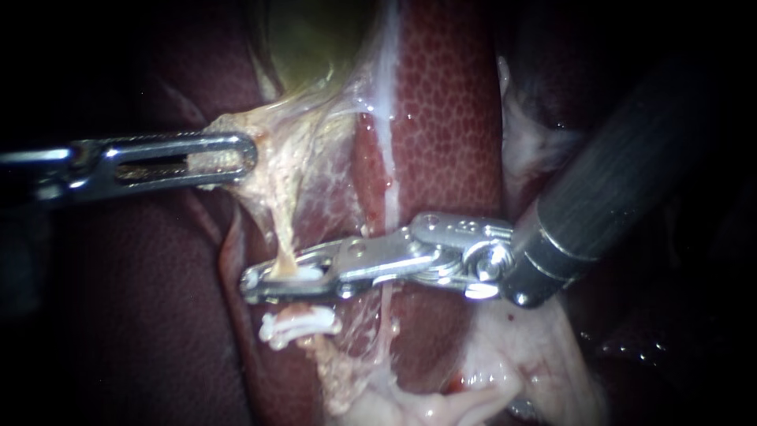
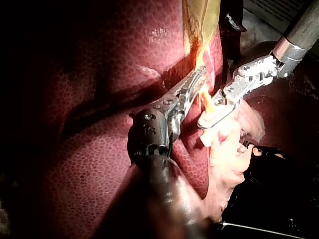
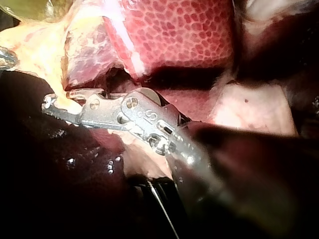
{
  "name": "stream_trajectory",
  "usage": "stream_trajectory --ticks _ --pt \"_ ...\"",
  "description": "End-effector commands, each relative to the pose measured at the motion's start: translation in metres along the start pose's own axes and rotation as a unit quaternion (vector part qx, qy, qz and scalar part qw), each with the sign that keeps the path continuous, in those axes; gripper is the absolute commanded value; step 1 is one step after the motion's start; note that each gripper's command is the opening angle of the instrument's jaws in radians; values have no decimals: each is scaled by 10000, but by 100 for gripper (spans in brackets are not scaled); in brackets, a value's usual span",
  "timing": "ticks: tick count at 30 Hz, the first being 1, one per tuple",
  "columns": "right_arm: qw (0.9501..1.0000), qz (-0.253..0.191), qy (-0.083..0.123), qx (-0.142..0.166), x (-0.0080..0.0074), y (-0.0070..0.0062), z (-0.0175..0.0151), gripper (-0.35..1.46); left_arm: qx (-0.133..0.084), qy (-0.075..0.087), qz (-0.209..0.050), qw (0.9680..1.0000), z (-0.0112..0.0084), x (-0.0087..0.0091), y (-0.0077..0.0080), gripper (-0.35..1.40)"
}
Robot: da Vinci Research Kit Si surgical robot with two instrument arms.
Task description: Going back third clip left tube
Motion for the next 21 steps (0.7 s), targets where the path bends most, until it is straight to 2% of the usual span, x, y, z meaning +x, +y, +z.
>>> stream_trajectory --ticks 1,8,9,10,12,13,16,21 --pt "10000 -1 1 3 0 0 1 -35 0 -1 0 10000 0 0 0 -35" --pt "10000 -3 -1 15 2 -3 2 -35 0 -1 0 10000 0 0 0 -35" --pt "10000 1 1 15 4 -3 2 -29 0 -1 0 10000 0 0 0 -35" --pt "10000 6 -4 -20 5 -3 2 -8 0 -1 0 10000 0 0 0 -35" --pt "9994 -105 156 -275 10 -1 3 42 1 -1 0 10000 0 0 0 -35" --pt "9990 -156 217 -352 12 1 3 52 1 -1 0 10000 0 0 0 -35" --pt "9981 -247 344 -448 19 5 1 60 0 -1 0 10000 -1 0 0 -35" --pt "9979 -330 347 -438 15 0 -11 60 2 0 0 10000 -2 0 0 -35"
